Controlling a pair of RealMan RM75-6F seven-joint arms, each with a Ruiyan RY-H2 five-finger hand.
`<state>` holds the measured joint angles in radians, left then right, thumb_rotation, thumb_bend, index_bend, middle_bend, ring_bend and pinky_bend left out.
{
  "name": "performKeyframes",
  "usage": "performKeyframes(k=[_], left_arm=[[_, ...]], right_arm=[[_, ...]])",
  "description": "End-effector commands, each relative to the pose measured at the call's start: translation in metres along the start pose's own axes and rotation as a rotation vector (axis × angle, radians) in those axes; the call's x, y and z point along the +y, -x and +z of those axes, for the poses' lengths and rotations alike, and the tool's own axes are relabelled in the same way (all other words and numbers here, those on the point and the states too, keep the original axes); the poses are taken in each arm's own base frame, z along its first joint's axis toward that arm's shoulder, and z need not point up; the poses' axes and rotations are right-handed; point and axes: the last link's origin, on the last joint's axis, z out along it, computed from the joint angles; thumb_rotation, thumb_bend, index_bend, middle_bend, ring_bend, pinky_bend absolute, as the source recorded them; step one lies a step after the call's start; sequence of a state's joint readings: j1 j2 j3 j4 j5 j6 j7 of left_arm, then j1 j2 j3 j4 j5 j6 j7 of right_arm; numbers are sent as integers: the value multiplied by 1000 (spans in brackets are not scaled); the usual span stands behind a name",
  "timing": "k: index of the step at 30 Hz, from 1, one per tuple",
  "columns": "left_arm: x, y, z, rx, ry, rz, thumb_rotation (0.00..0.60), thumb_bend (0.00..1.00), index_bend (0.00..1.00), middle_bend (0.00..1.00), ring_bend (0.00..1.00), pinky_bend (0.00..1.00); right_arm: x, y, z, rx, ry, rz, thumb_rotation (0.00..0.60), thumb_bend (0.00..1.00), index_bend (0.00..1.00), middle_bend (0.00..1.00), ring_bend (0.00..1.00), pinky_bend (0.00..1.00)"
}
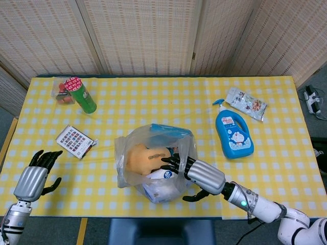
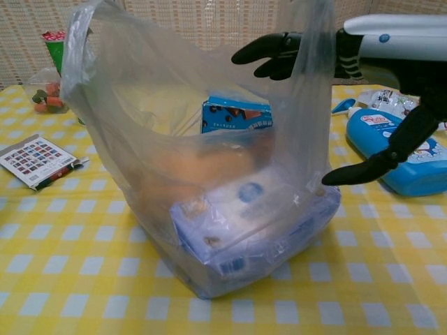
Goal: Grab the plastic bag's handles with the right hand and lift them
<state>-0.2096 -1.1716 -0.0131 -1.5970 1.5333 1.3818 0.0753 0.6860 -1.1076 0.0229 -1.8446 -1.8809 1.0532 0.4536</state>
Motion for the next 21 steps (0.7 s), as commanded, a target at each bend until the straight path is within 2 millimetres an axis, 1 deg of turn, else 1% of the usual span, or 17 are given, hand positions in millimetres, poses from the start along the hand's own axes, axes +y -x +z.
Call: performKeyframes(k=[1,7,13,21], left_arm=[[-1,-1,-1,4,-1,-3,600,382,137,201,173,112],[-1,-2,-2,5,4,-11,600,382,137,202,173,112],[-2,-4,-2,9,5,-16,600,382,137,202,173,112],[-2,-4,-3,8,8,-20,600,382,137,202,173,112]], right_arm=[[0,1,11,-9,-3,0,600,235,0,0,0,0],[-4,5,30,-11,-29,-7,600,235,0,0,0,0],[-6,9,40,4,-51,-35,600,235,0,0,0,0],[-8,13,56,29,-71,-20,600,233,0,0,0,0]])
